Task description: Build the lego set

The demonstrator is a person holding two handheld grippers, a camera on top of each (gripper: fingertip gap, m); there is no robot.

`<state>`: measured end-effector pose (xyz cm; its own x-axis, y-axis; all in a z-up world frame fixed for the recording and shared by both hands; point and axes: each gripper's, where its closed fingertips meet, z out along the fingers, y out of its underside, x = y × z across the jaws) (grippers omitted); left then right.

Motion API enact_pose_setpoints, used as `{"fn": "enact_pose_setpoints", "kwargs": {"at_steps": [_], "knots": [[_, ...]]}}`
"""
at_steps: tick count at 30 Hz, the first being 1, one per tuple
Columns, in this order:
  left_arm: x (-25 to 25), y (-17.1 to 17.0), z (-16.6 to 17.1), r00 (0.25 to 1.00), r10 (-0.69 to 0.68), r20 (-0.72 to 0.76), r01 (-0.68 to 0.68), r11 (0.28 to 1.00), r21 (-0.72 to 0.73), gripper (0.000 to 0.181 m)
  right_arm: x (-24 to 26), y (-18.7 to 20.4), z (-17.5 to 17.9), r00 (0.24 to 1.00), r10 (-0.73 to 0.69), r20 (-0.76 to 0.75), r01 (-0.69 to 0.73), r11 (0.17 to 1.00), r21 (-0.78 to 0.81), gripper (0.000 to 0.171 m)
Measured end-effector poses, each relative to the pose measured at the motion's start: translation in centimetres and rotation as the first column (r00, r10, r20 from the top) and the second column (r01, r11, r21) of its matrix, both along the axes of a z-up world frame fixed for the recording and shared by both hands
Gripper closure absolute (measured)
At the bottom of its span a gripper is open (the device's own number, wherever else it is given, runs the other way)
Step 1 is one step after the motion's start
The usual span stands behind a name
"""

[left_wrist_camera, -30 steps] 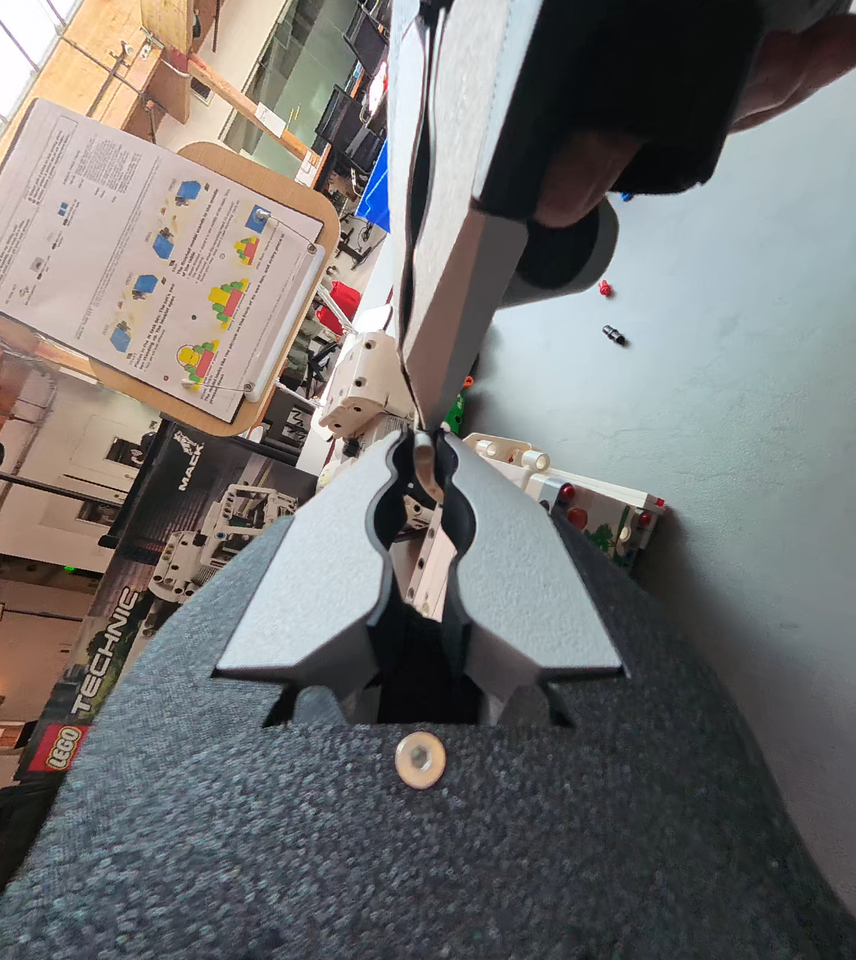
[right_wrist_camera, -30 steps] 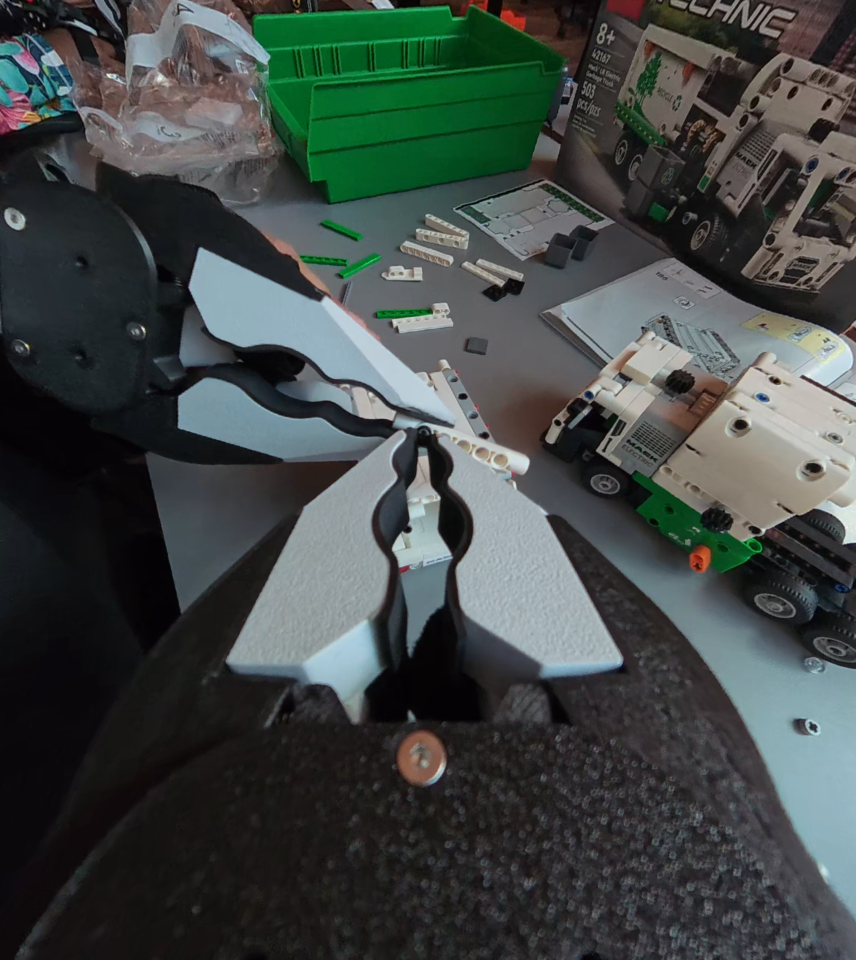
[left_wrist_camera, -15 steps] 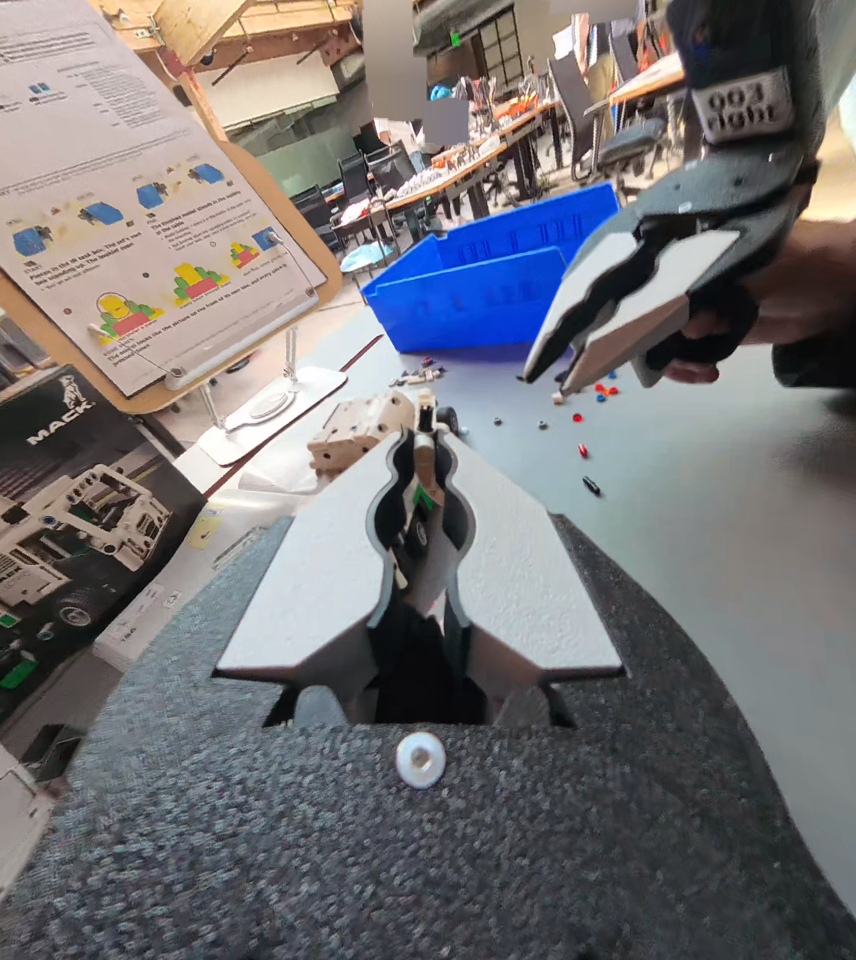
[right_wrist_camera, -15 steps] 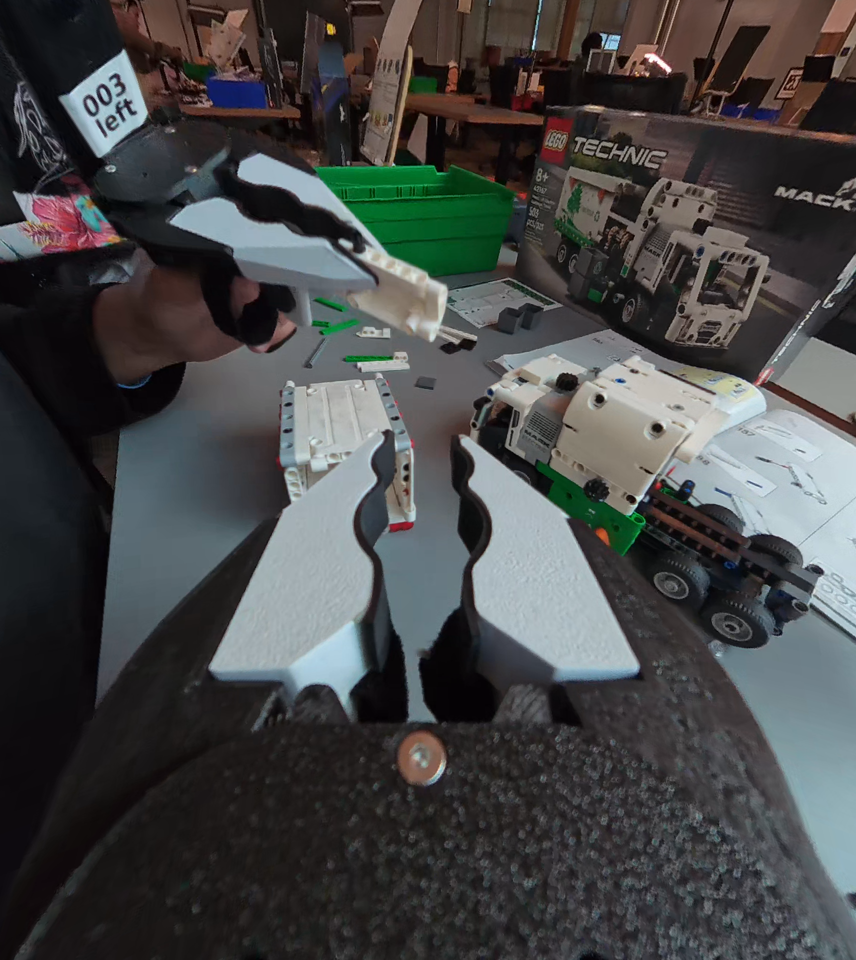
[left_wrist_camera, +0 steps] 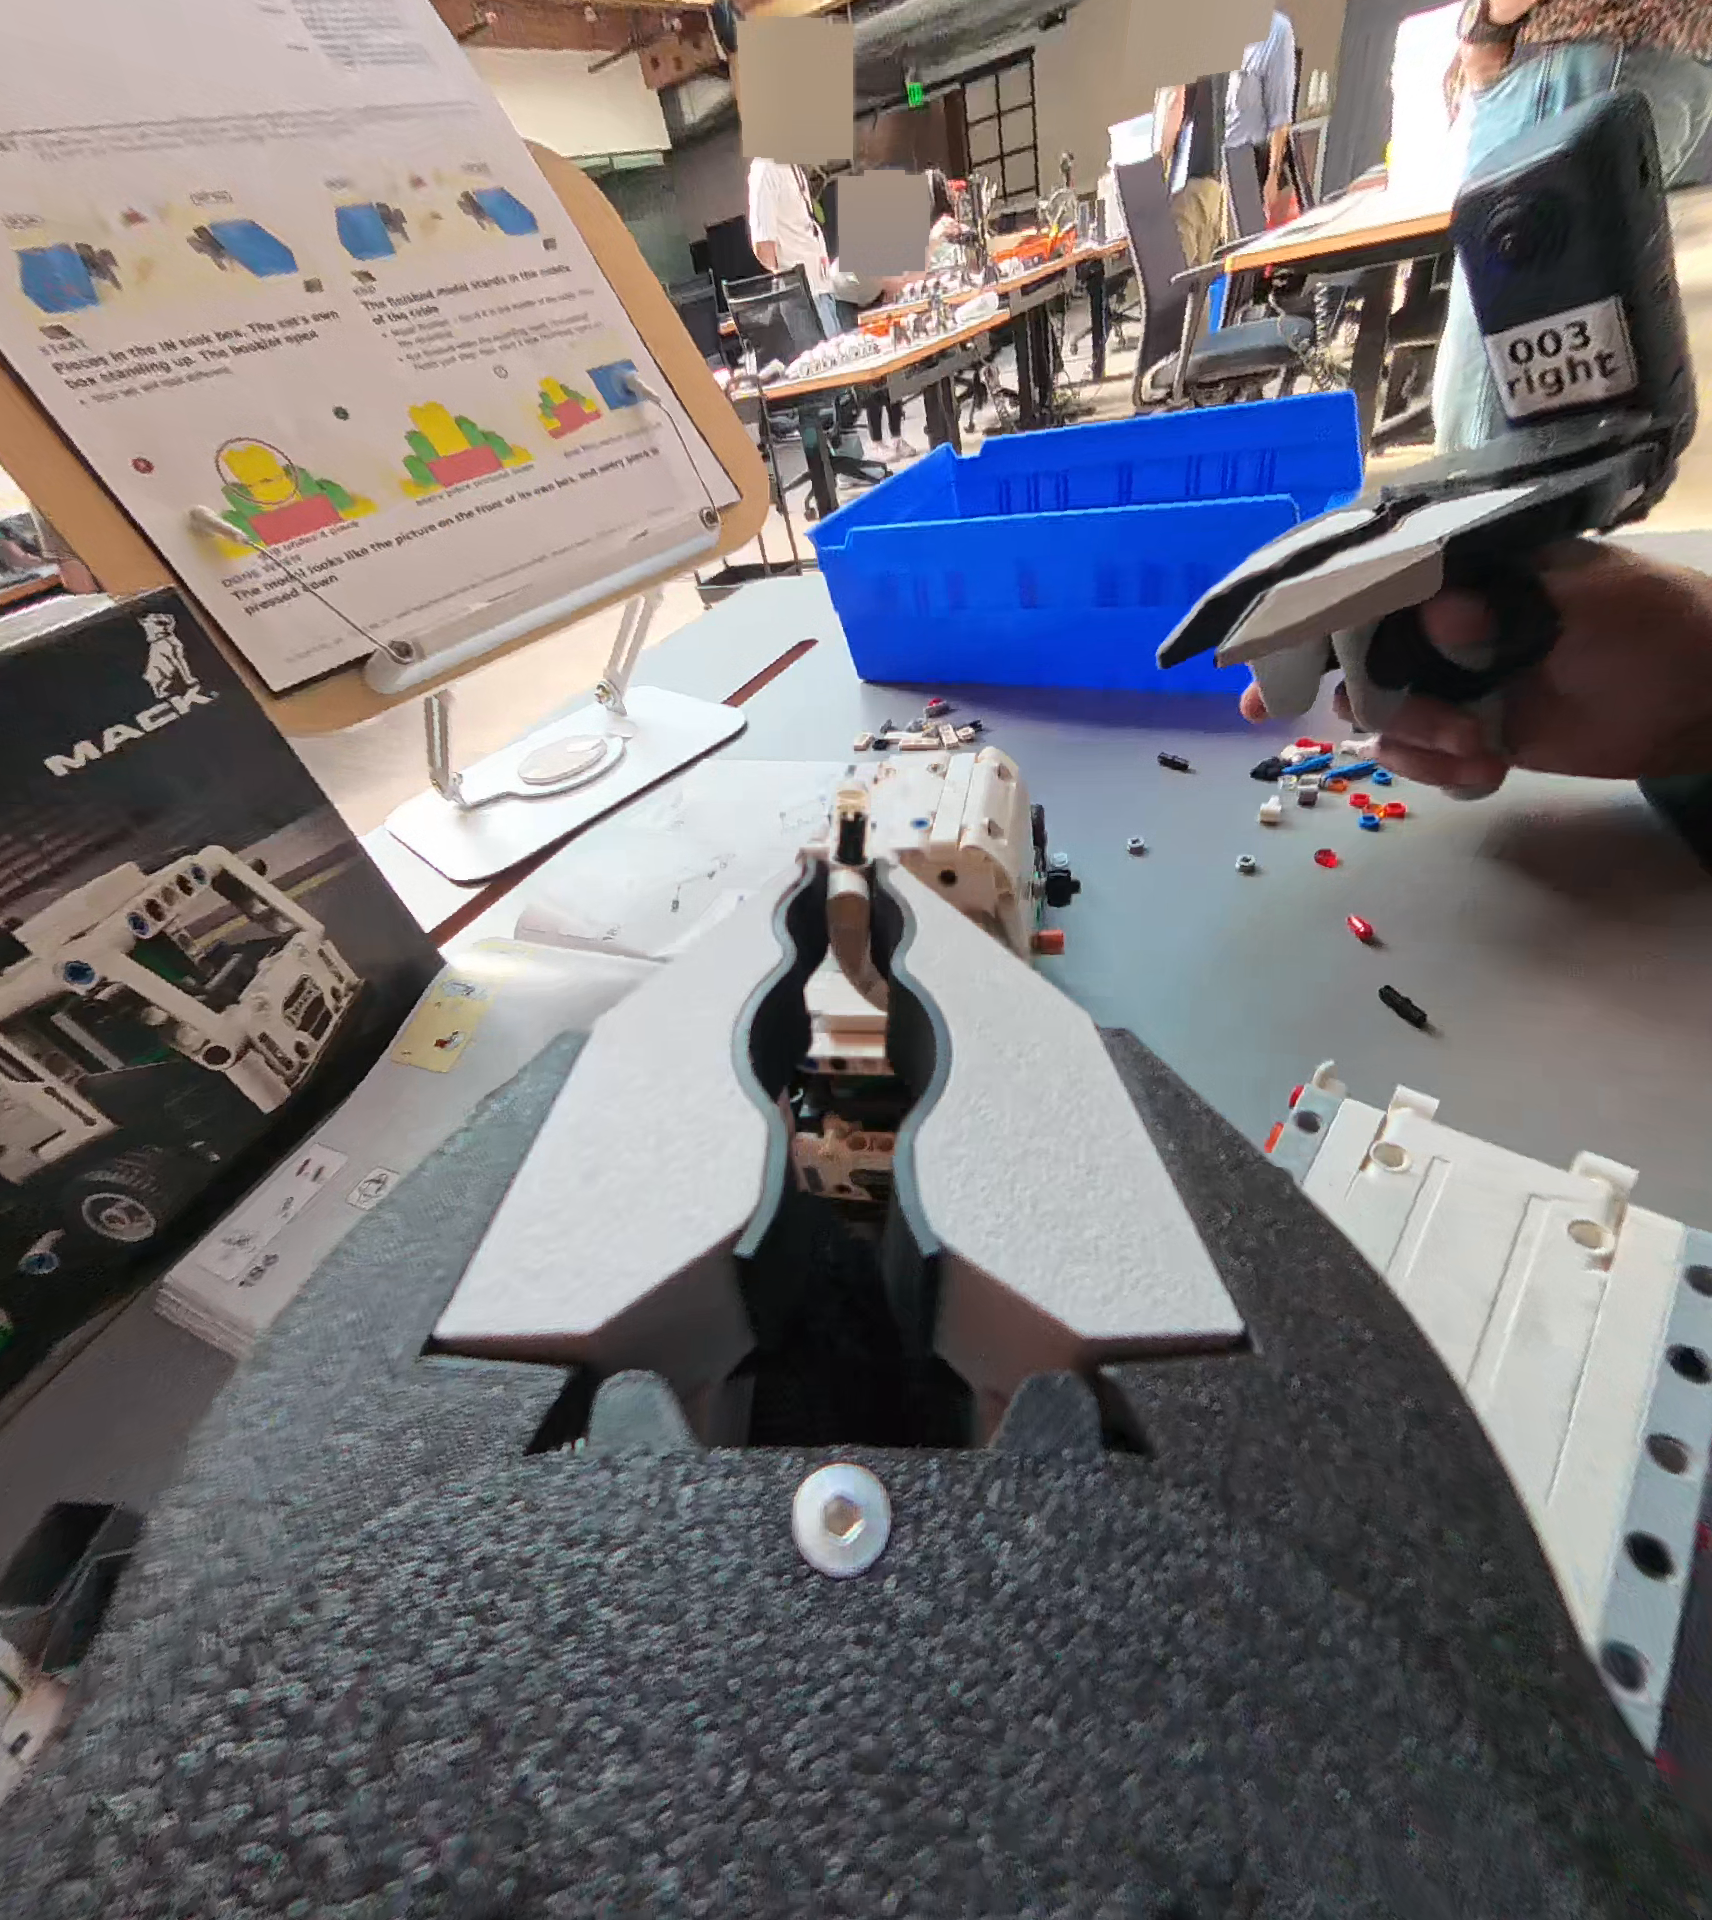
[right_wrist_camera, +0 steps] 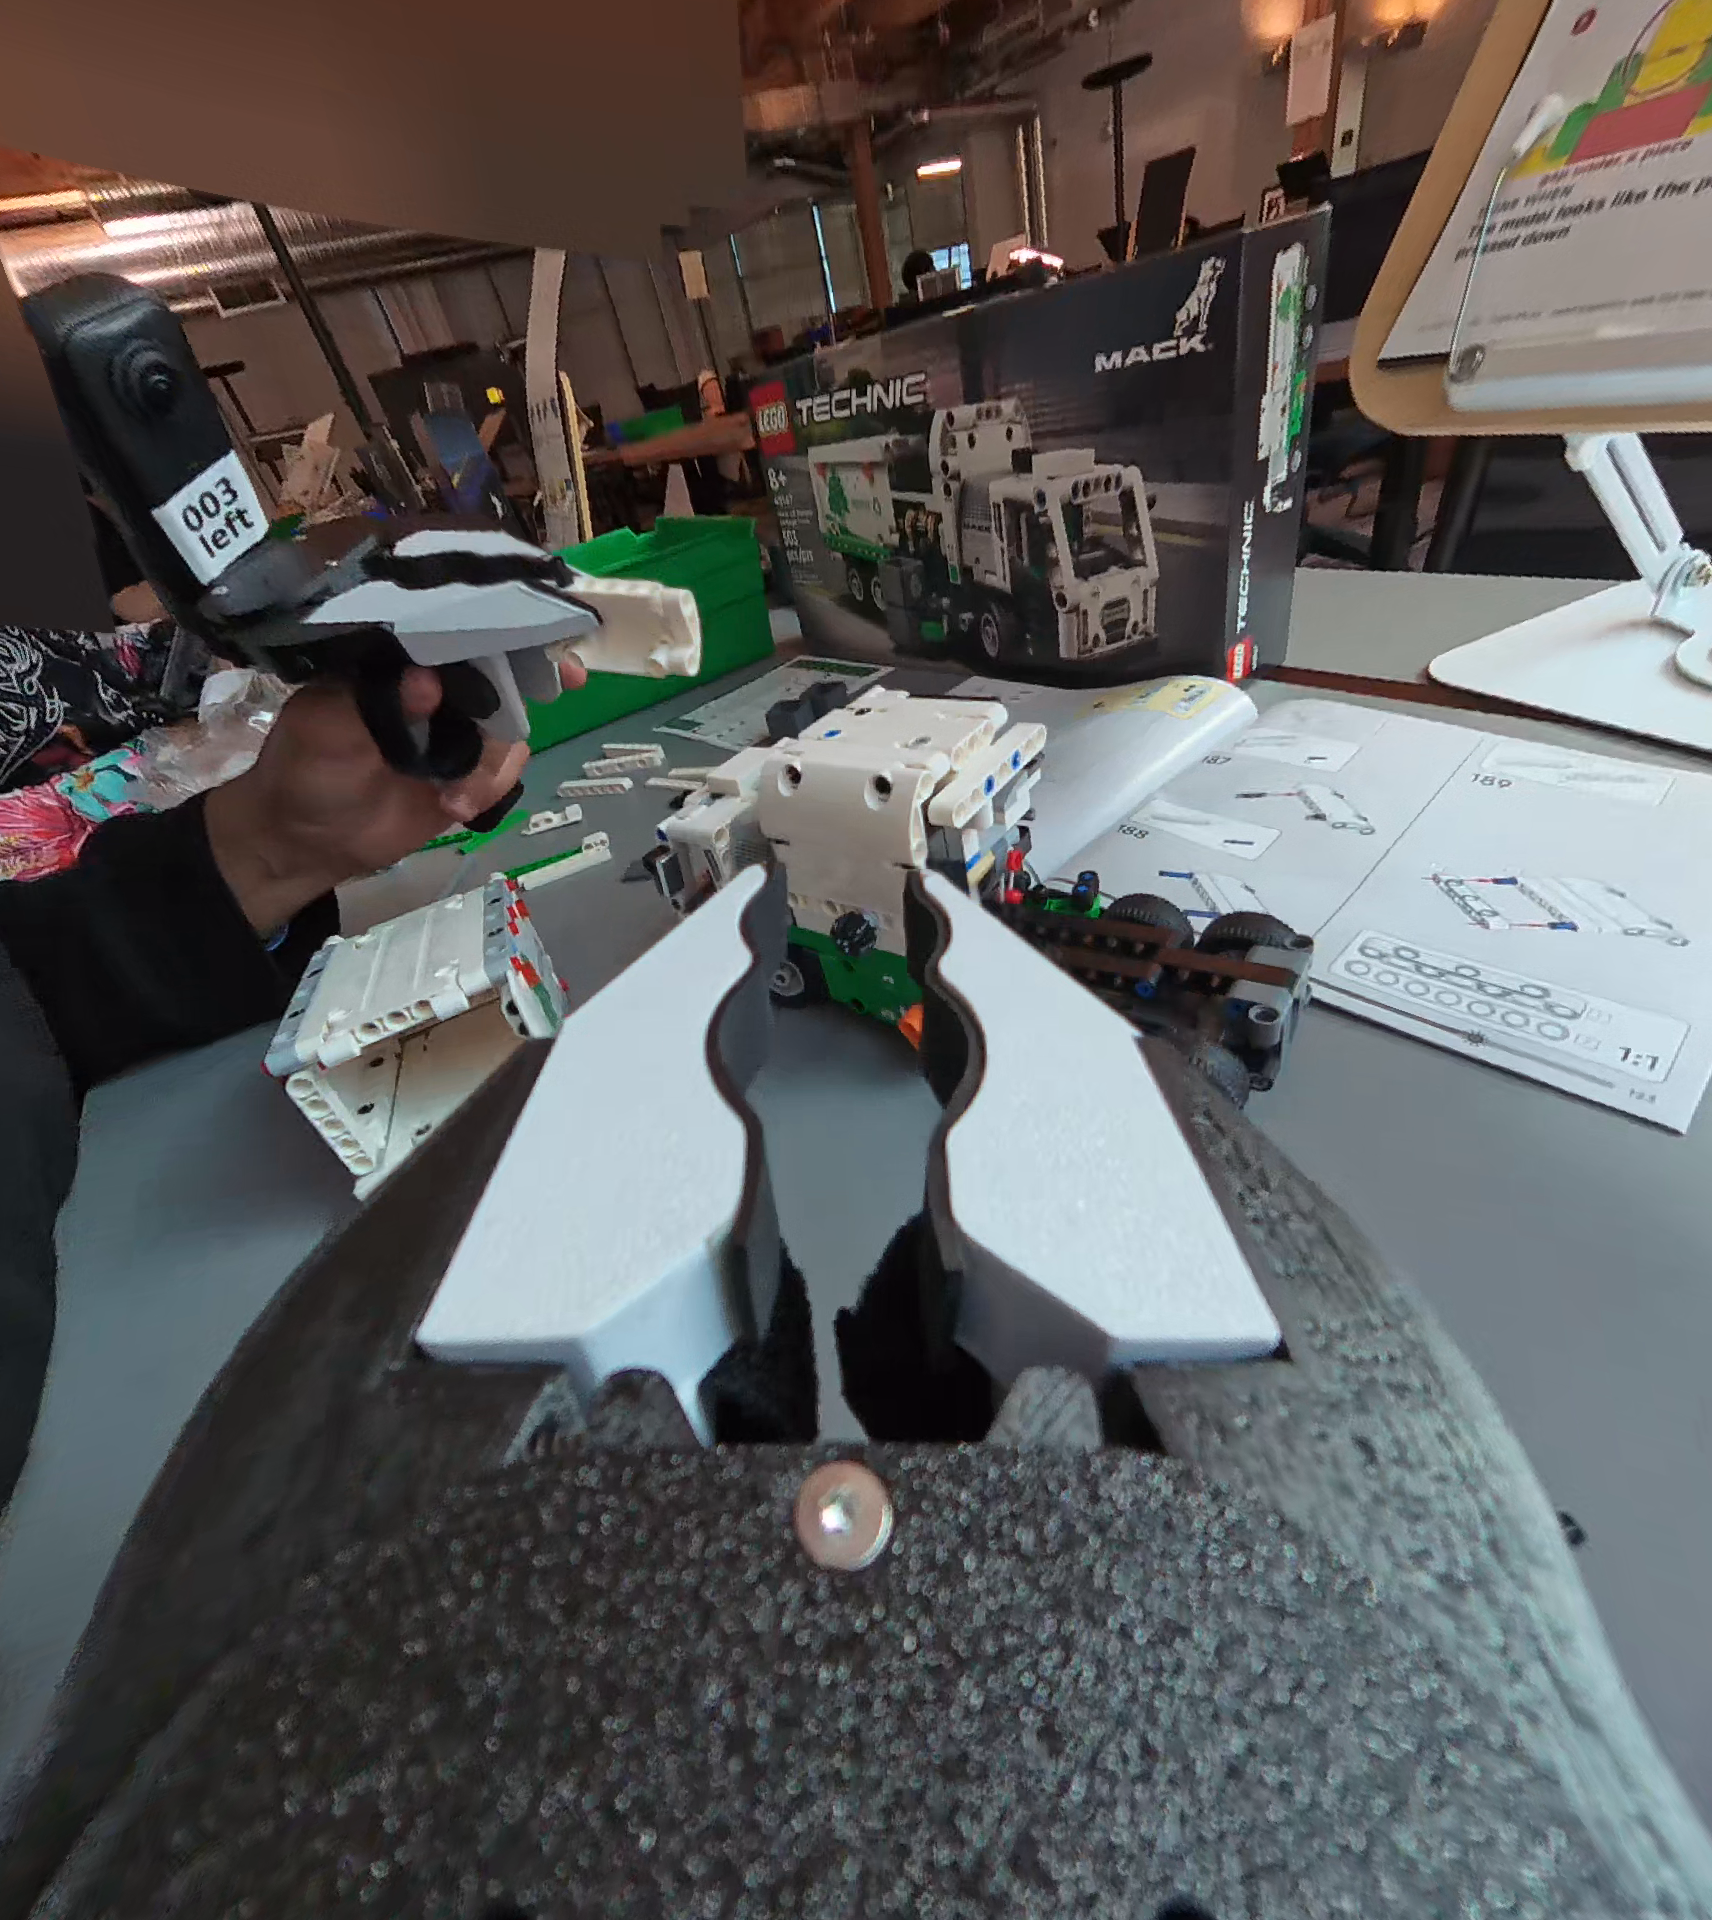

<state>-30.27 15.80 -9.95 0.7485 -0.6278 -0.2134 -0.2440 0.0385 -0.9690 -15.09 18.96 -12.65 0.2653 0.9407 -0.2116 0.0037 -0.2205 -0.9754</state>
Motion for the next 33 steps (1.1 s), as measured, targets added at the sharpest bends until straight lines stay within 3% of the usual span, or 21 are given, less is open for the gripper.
{"fn": "enact_pose_setpoints", "kwargs": {"at_steps": [8, 15, 22, 25, 33], "knots": [[1.1, -1.2, 0.0, 0.984, -0.127, 0.123, 0.136, 0.988, -0.069, 0.177, -1.1, -1.4, -0.8, 0.996, 0.065, 0.055, -0.066, 0.998, 0.016, 0.151], [5.7, -4.9, 2.1, 0.884, -0.369, 0.287, 0.405, 0.911, -0.077, 0.177, -5.0, -7.0, 0.8, 0.945, 0.328, 0.015, -0.327, 0.939, 0.109, 0.149], [8.3, -7.4, 1.4, 0.862, -0.459, 0.215, 0.484, 0.871, -0.082, 0.176, -6.8, -10.6, 2.4, 0.913, 0.401, -0.072, -0.379, 0.9, 0.214, 0.149], [8.8, -8.2, 1.4, 0.854, -0.482, 0.194, 0.502, 0.862, -0.067, 0.177, -6.3, -11.2, 2.6, 0.898, 0.428, -0.099, -0.405, 0.894, 0.193, 0.158], [9.5, -9.2, 1.3, 0.849, -0.489, 0.198, 0.509, 0.858, -0.065, 0.169, -6.0, -12.5, 2.3, 0.874, 0.479, -0.083, -0.461, 0.871, 0.17, 0.162]]}}
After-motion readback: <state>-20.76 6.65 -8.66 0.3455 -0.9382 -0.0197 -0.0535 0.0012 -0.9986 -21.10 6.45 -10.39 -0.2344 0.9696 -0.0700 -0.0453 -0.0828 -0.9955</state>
